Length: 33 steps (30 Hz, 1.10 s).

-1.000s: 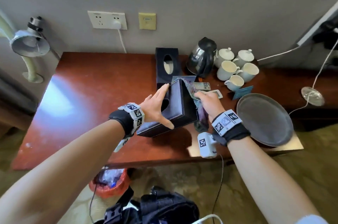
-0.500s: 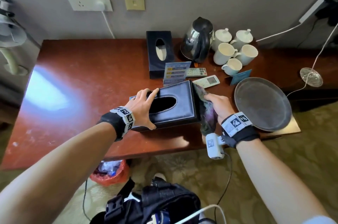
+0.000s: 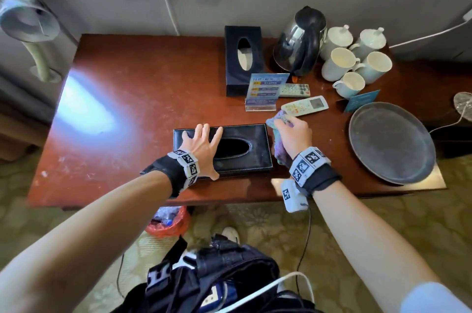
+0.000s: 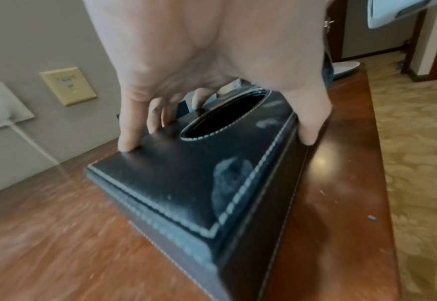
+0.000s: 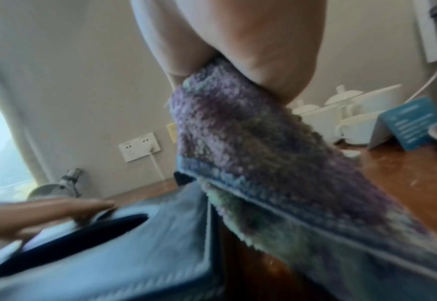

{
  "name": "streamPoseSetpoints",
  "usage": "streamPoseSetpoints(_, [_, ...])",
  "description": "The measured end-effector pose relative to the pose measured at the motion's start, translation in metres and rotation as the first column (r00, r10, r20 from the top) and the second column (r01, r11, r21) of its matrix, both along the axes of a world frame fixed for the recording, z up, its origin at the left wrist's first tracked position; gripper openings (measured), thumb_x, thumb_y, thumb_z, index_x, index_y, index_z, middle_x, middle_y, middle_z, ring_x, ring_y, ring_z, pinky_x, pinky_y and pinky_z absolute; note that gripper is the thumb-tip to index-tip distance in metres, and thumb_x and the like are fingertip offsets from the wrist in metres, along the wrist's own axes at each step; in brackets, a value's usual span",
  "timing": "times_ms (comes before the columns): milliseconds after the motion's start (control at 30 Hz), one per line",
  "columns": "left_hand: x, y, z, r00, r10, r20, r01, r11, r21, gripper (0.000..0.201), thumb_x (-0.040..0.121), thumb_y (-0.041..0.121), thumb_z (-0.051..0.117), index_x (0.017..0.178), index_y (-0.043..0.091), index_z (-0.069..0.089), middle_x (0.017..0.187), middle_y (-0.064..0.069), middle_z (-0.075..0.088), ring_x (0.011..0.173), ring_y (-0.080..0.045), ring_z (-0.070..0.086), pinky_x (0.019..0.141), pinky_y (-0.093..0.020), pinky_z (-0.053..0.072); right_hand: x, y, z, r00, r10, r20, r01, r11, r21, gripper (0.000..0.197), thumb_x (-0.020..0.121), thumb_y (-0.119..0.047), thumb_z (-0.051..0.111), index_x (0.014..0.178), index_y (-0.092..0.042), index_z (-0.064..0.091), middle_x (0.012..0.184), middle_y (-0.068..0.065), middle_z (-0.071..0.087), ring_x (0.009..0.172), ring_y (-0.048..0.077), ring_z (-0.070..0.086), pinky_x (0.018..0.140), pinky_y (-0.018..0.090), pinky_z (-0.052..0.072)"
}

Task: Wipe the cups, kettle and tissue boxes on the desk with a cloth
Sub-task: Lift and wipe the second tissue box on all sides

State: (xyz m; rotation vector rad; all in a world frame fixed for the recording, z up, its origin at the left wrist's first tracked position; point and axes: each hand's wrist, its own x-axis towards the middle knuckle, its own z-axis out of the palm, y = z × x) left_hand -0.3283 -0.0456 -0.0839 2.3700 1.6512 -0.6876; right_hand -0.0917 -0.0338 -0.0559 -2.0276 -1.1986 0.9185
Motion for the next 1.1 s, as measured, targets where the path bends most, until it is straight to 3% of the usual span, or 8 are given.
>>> streamPoseSetpoints(100, [-0.022, -0.005, -0.001, 0.992, 0.064, 0.111, -0.061, 0.998, -0.028, 0.136, 0.062, 0.071, 0.075, 0.156, 0.017, -0.008, 0.162, -0.015, -0.003, 0.151, -0.031, -0.004, 0.119, -0.058, 0.013, -0.026, -0.008, -0.011, 0.969, 0.248, 0.006, -0.248, 0.969, -0.013, 0.040, 0.099, -0.035, 0.053, 0.135, -0.018, 0.059, 0.131, 0.006, 0.061, 0.121, 0.021, 0.051, 0.105, 0.028, 0.036])
streamPoseSetpoints(200, [-0.059, -0.010, -0.001, 0.969, 0.191, 0.155, -0.182, 0.981, -0.073, 0.137, 0.065, 0.067, 0.077, 0.156, 0.020, -0.014, 0.163, -0.009, -0.019, 0.151, -0.029, -0.017, 0.121, -0.058, 0.000, -0.029, -0.008, -0.038, 0.733, 0.604, 0.314, -0.575, 0.796, -0.191, 0.054, 0.102, -0.042, 0.042, 0.153, -0.028, 0.031, 0.164, -0.002, 0.017, 0.151, 0.023, 0.008, 0.122, 0.048, 0.006])
streamPoseSetpoints(333, [-0.096, -0.008, -0.008, 0.900, 0.325, 0.290, -0.279, 0.942, -0.188, 0.139, 0.062, 0.056, 0.086, 0.157, 0.019, -0.009, 0.165, -0.001, -0.015, 0.152, -0.021, -0.014, 0.123, -0.050, -0.004, -0.030, 0.005, -0.049, 0.681, 0.599, 0.421, -0.551, 0.798, -0.244, 0.055, 0.101, -0.048, 0.039, 0.154, -0.034, 0.027, 0.165, -0.001, 0.010, 0.152, 0.026, 0.001, 0.121, 0.048, 0.001])
streamPoseSetpoints(500, [-0.100, -0.004, -0.017, 0.880, 0.303, 0.367, -0.261, 0.952, -0.159, 0.141, 0.054, 0.063, 0.086, 0.157, 0.016, 0.002, 0.165, -0.001, 0.002, 0.152, -0.017, 0.008, 0.123, -0.043, -0.006, -0.073, 0.005, -0.059, 0.662, 0.508, 0.551, -0.465, 0.855, -0.230, 0.056, 0.104, -0.044, 0.028, 0.148, -0.012, 0.039, 0.157, 0.010, 0.035, 0.147, 0.042, 0.016, 0.119, 0.051, 0.012])
streamPoseSetpoints(733, [-0.101, -0.002, -0.021, 0.908, 0.280, 0.311, -0.247, 0.959, -0.141, 0.141, 0.053, 0.071, 0.081, 0.157, 0.017, 0.002, 0.163, 0.002, 0.002, 0.151, -0.016, 0.010, 0.124, -0.044, -0.004, -0.176, -0.009, -0.055, 0.500, 0.673, 0.544, -0.734, 0.664, -0.147, 0.049, 0.097, -0.028, 0.044, 0.142, -0.008, 0.050, 0.147, 0.014, 0.048, 0.139, 0.041, 0.038, 0.115, 0.054, 0.025])
streamPoseSetpoints(900, [-0.105, -0.001, -0.022, 0.910, 0.269, 0.316, -0.231, 0.961, -0.152, 0.143, 0.051, 0.076, 0.079, 0.156, 0.017, 0.003, 0.163, 0.002, 0.002, 0.151, -0.015, 0.013, 0.124, -0.044, -0.005, -0.120, 0.009, -0.056, 0.473, 0.677, 0.564, -0.717, 0.667, -0.200, 0.045, 0.090, -0.013, 0.042, 0.129, 0.003, 0.058, 0.133, 0.021, 0.059, 0.125, 0.042, 0.054, 0.107, 0.052, 0.040])
streamPoseSetpoints(1000, [-0.105, -0.001, -0.020, 0.900, 0.289, 0.327, -0.246, 0.955, -0.166, 0.143, 0.050, 0.076, 0.080, 0.156, 0.017, 0.003, 0.164, 0.003, 0.000, 0.151, -0.015, 0.014, 0.123, -0.042, -0.007, -0.074, 0.010, -0.045, 0.435, 0.687, 0.582, -0.701, 0.664, -0.261, 0.046, 0.102, -0.013, 0.036, 0.147, -0.004, 0.039, 0.155, 0.012, 0.038, 0.145, 0.030, 0.031, 0.116, 0.037, 0.022])
streamPoseSetpoints(1100, [-0.102, -0.002, -0.015, 0.882, 0.324, 0.343, -0.276, 0.944, -0.181, 0.142, 0.050, 0.071, 0.083, 0.156, 0.016, 0.006, 0.164, 0.002, 0.000, 0.151, -0.015, 0.017, 0.123, -0.040, -0.008, -0.046, 0.007, -0.037, 0.530, 0.628, 0.570, -0.625, 0.743, -0.238, 0.047, 0.104, -0.016, 0.035, 0.150, -0.011, 0.036, 0.159, 0.004, 0.032, 0.148, 0.023, 0.025, 0.112, 0.032, 0.023])
